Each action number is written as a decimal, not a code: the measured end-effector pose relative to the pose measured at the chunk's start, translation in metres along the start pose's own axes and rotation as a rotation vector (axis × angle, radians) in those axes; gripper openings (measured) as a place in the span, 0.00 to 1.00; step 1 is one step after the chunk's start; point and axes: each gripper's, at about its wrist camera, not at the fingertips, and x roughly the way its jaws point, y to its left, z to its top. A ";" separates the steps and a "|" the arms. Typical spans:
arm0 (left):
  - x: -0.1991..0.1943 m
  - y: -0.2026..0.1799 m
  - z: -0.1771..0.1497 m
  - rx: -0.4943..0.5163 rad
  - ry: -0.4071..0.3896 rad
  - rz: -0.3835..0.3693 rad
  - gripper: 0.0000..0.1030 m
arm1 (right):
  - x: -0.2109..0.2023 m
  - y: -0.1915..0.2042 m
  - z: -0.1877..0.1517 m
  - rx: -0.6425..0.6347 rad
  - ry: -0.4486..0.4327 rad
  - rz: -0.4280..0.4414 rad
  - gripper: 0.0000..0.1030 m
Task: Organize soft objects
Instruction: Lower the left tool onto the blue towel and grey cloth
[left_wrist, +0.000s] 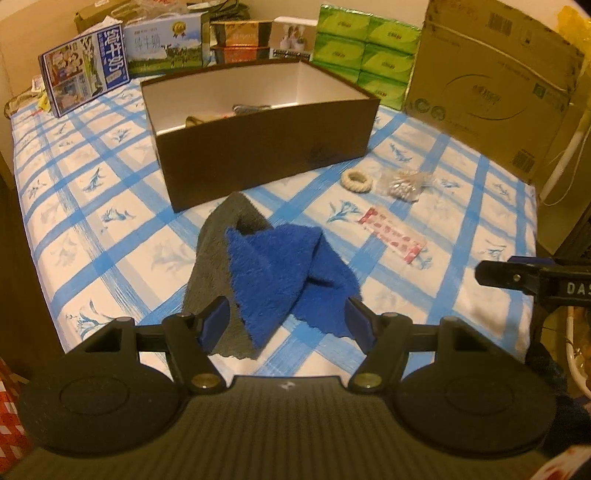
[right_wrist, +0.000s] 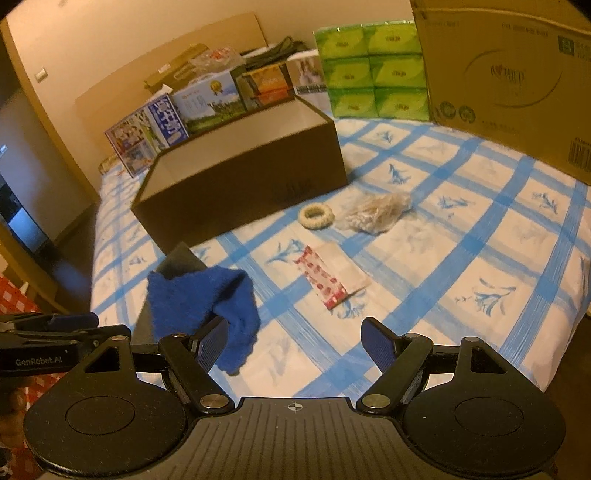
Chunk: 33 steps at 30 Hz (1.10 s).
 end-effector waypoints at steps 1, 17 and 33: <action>0.004 0.002 0.000 -0.003 0.001 -0.001 0.65 | 0.003 -0.002 0.000 -0.001 0.007 -0.002 0.76; 0.071 0.046 0.011 -0.053 0.014 -0.010 0.65 | 0.061 -0.018 0.003 -0.030 0.074 -0.072 0.76; 0.121 0.044 0.026 -0.098 0.032 -0.081 0.65 | 0.103 -0.028 0.018 -0.100 0.069 -0.101 0.76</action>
